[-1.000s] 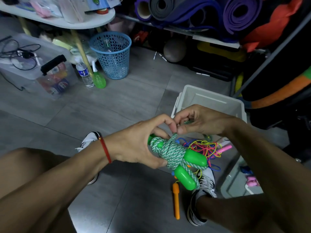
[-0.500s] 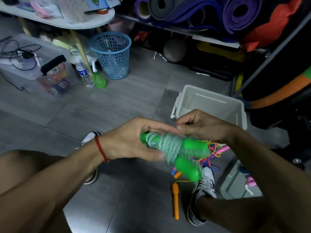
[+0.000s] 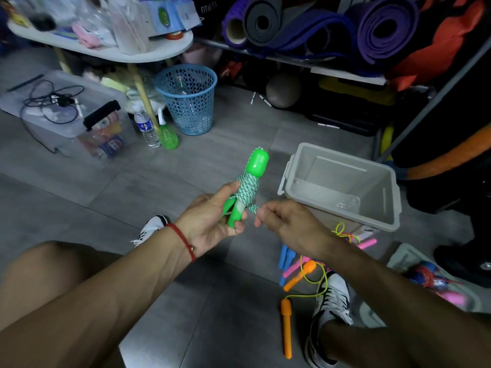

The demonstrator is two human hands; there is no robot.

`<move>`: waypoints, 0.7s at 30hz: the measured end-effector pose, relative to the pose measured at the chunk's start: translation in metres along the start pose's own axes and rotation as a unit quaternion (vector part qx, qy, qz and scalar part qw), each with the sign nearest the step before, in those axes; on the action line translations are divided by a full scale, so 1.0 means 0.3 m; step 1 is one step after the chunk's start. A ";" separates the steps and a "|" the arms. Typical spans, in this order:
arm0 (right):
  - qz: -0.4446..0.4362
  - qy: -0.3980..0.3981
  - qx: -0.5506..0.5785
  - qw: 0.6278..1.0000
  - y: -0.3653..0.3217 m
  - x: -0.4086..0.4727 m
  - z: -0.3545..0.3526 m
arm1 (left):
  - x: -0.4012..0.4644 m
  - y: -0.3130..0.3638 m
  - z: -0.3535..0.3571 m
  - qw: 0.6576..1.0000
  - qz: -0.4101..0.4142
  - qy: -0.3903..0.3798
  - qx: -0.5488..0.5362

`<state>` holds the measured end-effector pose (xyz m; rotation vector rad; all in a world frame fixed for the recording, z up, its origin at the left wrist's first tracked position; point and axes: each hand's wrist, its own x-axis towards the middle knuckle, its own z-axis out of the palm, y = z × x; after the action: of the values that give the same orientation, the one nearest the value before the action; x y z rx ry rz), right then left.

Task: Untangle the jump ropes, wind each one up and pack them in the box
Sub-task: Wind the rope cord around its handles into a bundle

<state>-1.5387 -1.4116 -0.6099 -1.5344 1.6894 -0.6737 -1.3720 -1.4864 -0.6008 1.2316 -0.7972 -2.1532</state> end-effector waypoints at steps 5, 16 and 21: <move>0.051 0.099 -0.063 0.992 -0.074 -0.031 0.028 | 0.008 -0.018 0.026 0.998 0.053 0.024 0.033; 0.204 0.224 0.273 0.913 -0.171 0.029 -0.014 | 0.052 -0.047 0.126 0.903 0.388 0.026 0.180; 0.194 0.197 0.307 0.911 -0.173 0.046 -0.038 | 0.062 -0.048 0.108 0.873 0.423 0.043 0.239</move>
<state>-1.5170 -1.4338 -0.5645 -0.6226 1.7580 -1.2079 -1.4111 -1.4819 -0.6084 0.9082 -1.5415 -1.2088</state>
